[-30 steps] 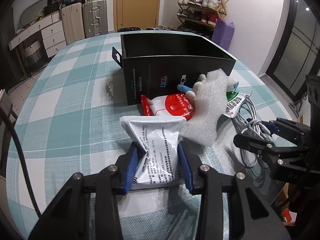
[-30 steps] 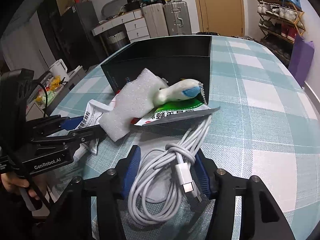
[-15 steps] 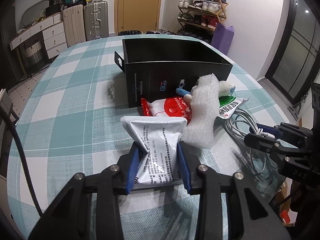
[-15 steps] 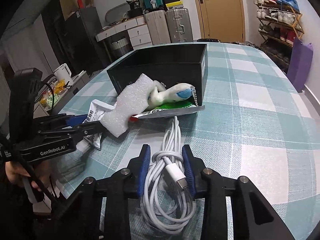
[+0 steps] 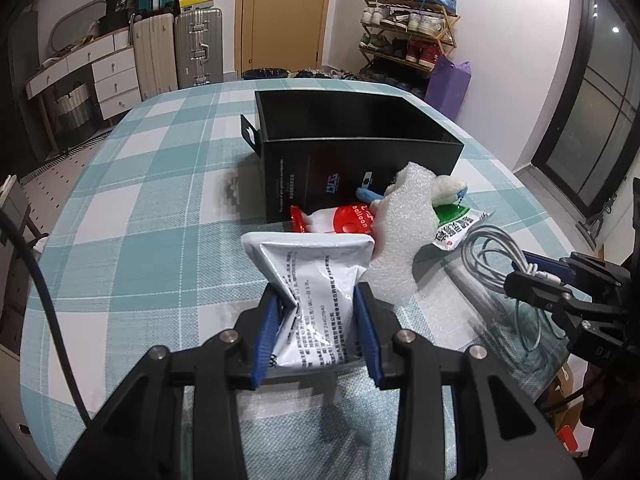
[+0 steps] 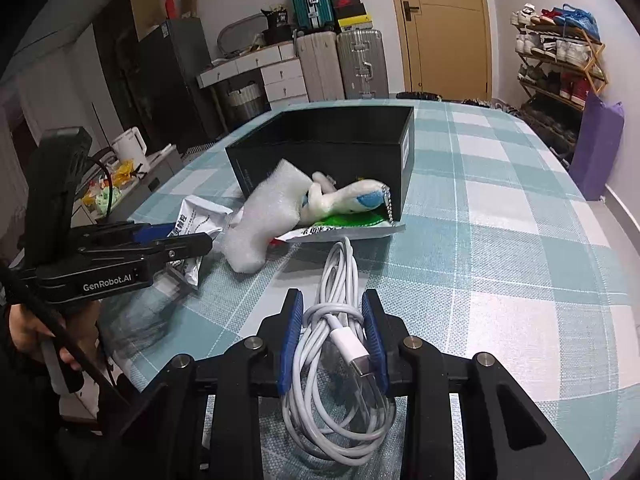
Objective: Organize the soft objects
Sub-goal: 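Carry the white pouch and white cable with both grippers over the black box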
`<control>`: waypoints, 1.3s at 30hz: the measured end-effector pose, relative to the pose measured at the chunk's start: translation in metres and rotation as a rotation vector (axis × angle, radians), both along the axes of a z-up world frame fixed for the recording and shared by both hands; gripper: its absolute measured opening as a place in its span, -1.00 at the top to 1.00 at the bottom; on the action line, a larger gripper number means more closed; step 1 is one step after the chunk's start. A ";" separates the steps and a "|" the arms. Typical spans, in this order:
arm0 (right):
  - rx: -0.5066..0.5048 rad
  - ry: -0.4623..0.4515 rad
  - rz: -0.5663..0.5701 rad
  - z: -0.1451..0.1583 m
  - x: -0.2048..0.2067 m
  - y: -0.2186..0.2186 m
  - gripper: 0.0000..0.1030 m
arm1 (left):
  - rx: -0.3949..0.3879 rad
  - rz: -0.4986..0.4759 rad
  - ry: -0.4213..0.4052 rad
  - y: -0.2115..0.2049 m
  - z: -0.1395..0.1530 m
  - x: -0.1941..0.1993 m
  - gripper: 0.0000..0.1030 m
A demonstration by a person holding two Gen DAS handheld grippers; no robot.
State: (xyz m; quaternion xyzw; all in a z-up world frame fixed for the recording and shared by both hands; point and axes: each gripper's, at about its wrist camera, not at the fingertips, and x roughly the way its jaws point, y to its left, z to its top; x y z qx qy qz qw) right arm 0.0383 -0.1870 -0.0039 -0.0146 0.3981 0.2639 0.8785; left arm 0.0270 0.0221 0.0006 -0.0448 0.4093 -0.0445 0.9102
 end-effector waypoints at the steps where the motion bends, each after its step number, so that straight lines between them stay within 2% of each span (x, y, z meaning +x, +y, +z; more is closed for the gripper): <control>1: 0.002 -0.008 -0.003 0.002 -0.001 -0.001 0.41 | -0.001 0.001 -0.002 0.000 0.001 -0.001 0.30; 9: 0.048 -0.073 -0.017 0.023 -0.013 -0.010 0.41 | -0.016 0.010 -0.044 0.005 0.015 -0.007 0.30; 20: 0.095 -0.152 0.011 0.058 -0.005 -0.005 0.41 | -0.028 0.020 -0.106 0.011 0.045 -0.005 0.30; 28: 0.120 -0.181 0.039 0.073 0.013 0.006 0.41 | -0.017 0.012 -0.118 0.007 0.056 0.016 0.30; 39: 0.115 -0.161 0.048 0.080 0.051 0.016 0.41 | -0.028 -0.008 -0.123 0.004 0.068 0.056 0.30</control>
